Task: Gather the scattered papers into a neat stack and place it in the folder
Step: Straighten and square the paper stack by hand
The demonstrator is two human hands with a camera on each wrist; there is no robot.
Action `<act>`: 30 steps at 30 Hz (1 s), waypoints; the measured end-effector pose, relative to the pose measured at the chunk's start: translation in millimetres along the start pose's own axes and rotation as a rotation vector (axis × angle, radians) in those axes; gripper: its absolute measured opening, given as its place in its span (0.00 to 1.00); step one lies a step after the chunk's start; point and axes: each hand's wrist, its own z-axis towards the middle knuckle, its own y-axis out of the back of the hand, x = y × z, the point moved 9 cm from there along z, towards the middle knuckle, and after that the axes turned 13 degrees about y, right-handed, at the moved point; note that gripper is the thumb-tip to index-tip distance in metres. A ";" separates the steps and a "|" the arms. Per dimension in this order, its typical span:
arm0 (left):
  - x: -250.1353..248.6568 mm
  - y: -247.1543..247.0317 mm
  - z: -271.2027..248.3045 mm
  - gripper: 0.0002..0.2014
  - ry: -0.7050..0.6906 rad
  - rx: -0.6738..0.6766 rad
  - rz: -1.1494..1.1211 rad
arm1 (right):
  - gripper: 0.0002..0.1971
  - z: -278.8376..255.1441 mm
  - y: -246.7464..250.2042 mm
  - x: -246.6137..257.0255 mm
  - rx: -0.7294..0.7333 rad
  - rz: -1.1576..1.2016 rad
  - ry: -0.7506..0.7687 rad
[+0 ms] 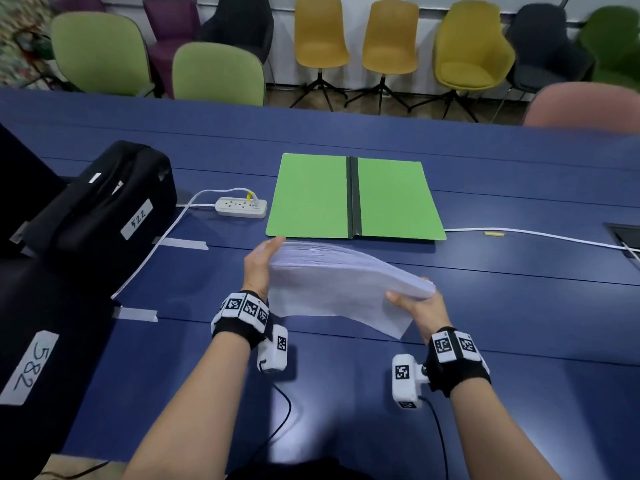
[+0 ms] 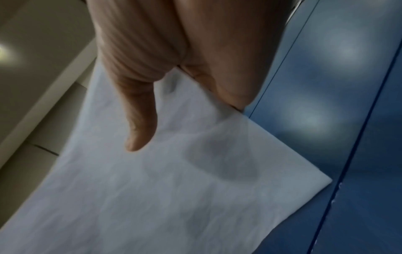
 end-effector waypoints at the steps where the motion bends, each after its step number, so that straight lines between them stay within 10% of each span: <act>1: -1.7 -5.1 -2.0 0.27 -0.010 0.019 0.007 | 0.34 0.7 -2.0 -1.4 -0.006 0.016 -0.019; 9: 5.1 -0.4 5.4 0.10 0.087 -0.162 0.016 | 0.05 1.9 2.0 -6.0 -0.118 -0.066 -0.060; 17: -34.4 -0.2 -24.2 0.28 -0.132 -0.253 0.014 | 0.09 13.0 8.3 47.2 -0.147 0.011 0.131; 27: 4.4 17.0 -17.4 0.15 -0.039 -0.227 0.070 | 0.04 -1.8 -4.5 2.8 0.004 -0.133 -0.051; 30: -19.1 15.8 -16.9 0.15 -0.165 -0.297 0.439 | 0.05 -2.4 0.6 11.8 -0.013 -0.251 -0.019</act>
